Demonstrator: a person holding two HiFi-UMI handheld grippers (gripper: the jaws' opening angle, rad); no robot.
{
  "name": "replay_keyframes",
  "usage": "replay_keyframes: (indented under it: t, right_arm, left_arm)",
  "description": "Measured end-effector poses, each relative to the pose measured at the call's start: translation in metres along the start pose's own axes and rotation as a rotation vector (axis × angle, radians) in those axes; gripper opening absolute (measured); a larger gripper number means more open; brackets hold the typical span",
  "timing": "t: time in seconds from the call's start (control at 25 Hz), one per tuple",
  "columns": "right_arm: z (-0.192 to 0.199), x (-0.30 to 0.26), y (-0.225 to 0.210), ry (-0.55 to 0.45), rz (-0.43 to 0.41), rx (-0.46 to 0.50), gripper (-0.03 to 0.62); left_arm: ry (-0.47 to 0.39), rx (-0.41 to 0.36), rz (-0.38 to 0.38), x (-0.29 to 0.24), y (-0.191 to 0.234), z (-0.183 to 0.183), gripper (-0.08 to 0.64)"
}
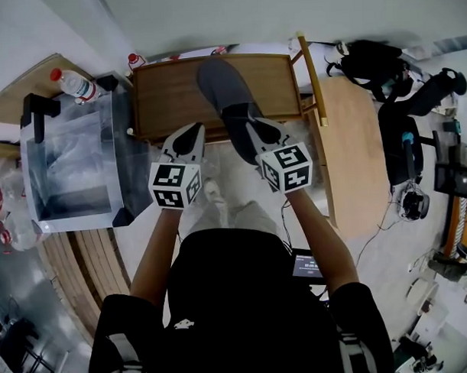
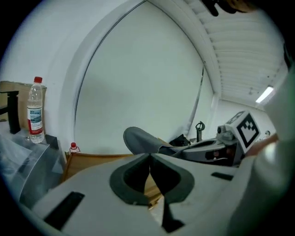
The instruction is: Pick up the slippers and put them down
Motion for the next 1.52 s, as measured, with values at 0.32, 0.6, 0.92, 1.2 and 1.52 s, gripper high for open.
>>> replay_keyframes:
  t: [0.32,0.6,0.92,1.2,1.52]
  right_arm:
    - [0.012,0.017,-0.019,0.000,0.014,-0.022,0.014]
    - [0.028,0.048,-0.028,-0.010,0.010,-0.035,0.014]
    - [0.050,0.088,-0.026,-0.027,-0.006,-0.030,0.014]
    - [0.058,0.127,-0.022,-0.062,-0.022,-0.019,0.014]
    - [0.072,0.174,-0.013,-0.102,-0.042,-0.008,0.014]
  left_arm:
    - [0.011,0.002,0.013,-0.015,-0.019,0.003,0.006]
    - [0.011,-0.003,0.015,-0.013,-0.057,0.012,0.005]
    - [0.012,-0.016,-0.003,0.007,-0.098,0.030,0.006]
    - [-0.012,-0.059,-0.028,0.030,-0.131,0.025,0.005]
    - [-0.056,-0.082,-0.050,0.061,-0.178,0.029,0.005]
Point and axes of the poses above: the fingertips, and each gripper's own axes: x backward along the fingers, y to its left, z out of its underside, the point moved 3 cm from there along x, backward along the fingers, and after that the axes turned 1 degree about -x, right-handed, at the moved point
